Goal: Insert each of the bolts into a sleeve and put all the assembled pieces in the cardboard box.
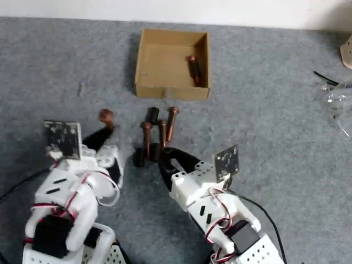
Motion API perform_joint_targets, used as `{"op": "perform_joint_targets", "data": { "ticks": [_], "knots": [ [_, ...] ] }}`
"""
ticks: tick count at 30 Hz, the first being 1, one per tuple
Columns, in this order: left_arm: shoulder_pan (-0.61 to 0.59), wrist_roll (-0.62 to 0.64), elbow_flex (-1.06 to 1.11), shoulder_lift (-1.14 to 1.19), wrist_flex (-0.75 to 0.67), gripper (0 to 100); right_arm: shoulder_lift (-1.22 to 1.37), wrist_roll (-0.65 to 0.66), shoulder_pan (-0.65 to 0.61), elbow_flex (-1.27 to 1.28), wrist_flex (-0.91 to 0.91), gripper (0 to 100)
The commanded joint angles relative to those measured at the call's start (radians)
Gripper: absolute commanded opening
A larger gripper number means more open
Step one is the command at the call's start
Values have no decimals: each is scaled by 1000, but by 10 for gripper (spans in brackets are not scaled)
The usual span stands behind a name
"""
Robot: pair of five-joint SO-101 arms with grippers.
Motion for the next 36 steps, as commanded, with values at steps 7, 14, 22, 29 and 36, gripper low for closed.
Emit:
{"op": "perform_joint_targets", "data": {
  "ticks": [7, 14, 22, 29, 36],
  "knots": [
    [44, -14, 180, -305, -130, 5, -21, 15, -30, -7, -28, 4],
    [50, -14, 186, -266, -135, 5, -21, 15, -47, -2, -30, 4],
    [51, 15, 254, -266, -167, 5, -21, 15, -165, -1, -30, 4],
    [90, 124, 283, -266, -209, 5, -21, 17, -186, -1, -30, 4],
    [249, 123, 265, -266, -166, 5, -21, 17, -191, -1, -28, 4]
  ]
}}
